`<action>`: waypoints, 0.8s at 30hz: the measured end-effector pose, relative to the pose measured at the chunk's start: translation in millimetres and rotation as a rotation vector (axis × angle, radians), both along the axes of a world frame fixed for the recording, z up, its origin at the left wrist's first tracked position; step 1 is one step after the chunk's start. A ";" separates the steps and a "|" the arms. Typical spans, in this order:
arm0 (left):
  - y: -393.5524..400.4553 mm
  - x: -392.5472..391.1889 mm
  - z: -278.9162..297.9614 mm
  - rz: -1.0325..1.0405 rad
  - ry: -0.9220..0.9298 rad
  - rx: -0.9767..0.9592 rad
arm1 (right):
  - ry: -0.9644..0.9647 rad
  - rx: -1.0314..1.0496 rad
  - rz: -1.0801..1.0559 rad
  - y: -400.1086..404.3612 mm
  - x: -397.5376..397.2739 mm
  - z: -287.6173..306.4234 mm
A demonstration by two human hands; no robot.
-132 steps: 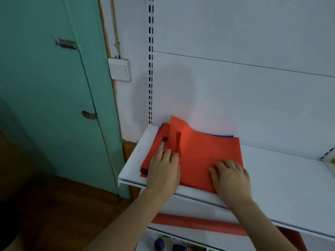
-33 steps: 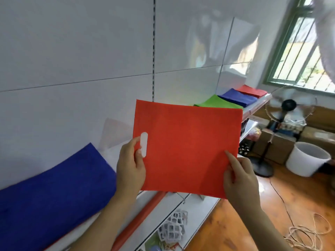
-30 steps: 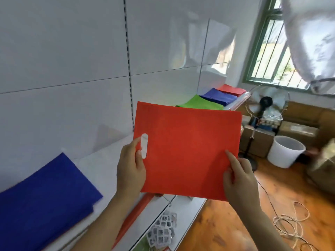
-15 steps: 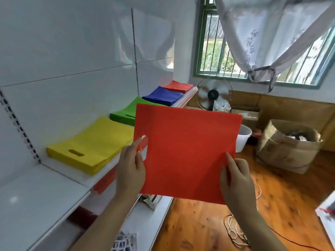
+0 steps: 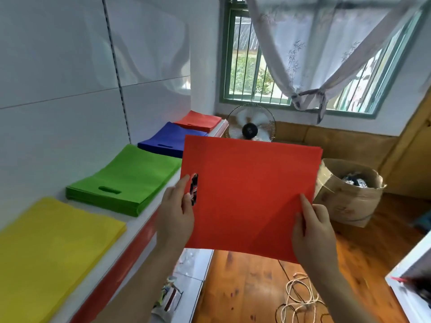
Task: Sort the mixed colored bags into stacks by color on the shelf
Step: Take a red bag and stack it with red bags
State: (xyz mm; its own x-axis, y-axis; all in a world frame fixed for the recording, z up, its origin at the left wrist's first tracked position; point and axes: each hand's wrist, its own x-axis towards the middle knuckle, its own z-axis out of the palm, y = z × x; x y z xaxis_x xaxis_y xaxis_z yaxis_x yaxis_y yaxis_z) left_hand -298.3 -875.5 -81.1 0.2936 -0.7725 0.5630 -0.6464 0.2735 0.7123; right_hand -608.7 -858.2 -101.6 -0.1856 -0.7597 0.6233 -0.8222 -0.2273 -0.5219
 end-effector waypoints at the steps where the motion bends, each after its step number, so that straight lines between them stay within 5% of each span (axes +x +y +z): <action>1: -17.2 -3.2 1.8 -0.025 0.007 0.006 | 0.001 0.006 -0.023 -12.6 -3.2 -0.2; 10: -165.6 -45.8 -9.6 -0.129 -0.014 0.035 | -0.016 0.093 -0.137 -128.5 -43.8 -12.0; 24: -413.6 -104.6 -18.7 -0.007 0.003 0.086 | -0.005 0.112 -0.052 -406.4 -105.6 -12.6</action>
